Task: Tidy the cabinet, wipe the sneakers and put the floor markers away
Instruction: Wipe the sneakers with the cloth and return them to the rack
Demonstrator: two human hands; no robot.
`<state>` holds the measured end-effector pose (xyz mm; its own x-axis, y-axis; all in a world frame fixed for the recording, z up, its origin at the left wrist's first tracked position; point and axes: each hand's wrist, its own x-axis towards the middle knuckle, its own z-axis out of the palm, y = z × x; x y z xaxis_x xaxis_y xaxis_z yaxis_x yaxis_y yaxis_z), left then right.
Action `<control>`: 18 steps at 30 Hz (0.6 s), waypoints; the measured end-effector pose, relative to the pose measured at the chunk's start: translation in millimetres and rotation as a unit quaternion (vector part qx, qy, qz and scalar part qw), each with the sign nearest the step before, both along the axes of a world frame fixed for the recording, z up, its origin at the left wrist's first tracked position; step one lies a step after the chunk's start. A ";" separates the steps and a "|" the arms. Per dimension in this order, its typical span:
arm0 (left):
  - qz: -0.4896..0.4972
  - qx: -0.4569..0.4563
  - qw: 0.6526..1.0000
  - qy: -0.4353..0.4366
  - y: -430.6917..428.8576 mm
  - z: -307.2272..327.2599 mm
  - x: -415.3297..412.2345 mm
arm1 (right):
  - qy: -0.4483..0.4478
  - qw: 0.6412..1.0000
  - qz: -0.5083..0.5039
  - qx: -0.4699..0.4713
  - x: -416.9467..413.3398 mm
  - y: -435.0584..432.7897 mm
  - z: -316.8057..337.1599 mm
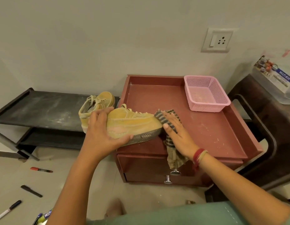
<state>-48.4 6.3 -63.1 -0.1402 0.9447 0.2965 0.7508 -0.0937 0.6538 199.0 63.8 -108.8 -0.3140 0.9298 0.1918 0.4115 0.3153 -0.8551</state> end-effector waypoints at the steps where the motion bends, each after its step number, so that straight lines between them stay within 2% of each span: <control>1: 0.002 0.002 1.000 0.001 0.0 0.0 0.1 | 0.023 0.999 -0.014 -0.017 2.3 3.1 1.0; 3: 0.002 0.005 1.000 0.000 -2.8 -0.5 1.7 | 0.017 0.999 -0.035 -0.012 1.4 1.2 -0.1; 5: -0.006 0.011 1.000 -0.005 -4.8 -0.4 2.4 | -0.036 0.999 -0.006 0.038 -4.4 -8.3 -2.0; 7: -0.007 0.007 1.000 -0.003 -3.5 -0.1 1.7 | -0.044 0.997 0.017 0.058 -6.2 -10.0 -2.4; 8: -0.005 0.000 1.000 -0.003 -3.2 -0.2 1.2 | -0.003 0.999 0.004 0.034 -4.5 -6.9 -2.3; 10: -0.002 -0.010 1.000 -0.011 -2.7 -0.6 -0.3 | 0.115 0.988 -0.051 -0.085 0.9 4.7 -0.4; 12: -0.010 -0.013 1.000 -0.013 -2.8 -0.2 -0.8 | 0.223 0.946 -0.083 -0.220 1.5 11.4 6.0; 13: -0.014 -0.014 1.000 -0.014 -3.0 -0.1 -1.2 | 0.279 0.922 -0.110 -0.246 -0.2 12.1 9.1; 14: -0.017 -0.015 1.000 -0.015 -3.7 0.0 -1.5 | 0.321 0.904 -0.148 -0.241 -1.4 11.3 11.0; 15: -0.020 -0.016 1.000 -0.014 -4.1 0.0 -1.9 | 0.331 0.904 -0.179 -0.204 -3.3 10.2 12.5; 16: -0.022 -0.017 1.000 -0.014 -4.2 -0.2 -2.4 | 0.302 0.922 -0.193 -0.145 -5.5 8.6 13.3; 18: -0.025 -0.019 0.999 -0.016 -3.8 0.0 -2.7 | 0.179 0.975 -0.127 -0.033 -10.7 -0.1 9.7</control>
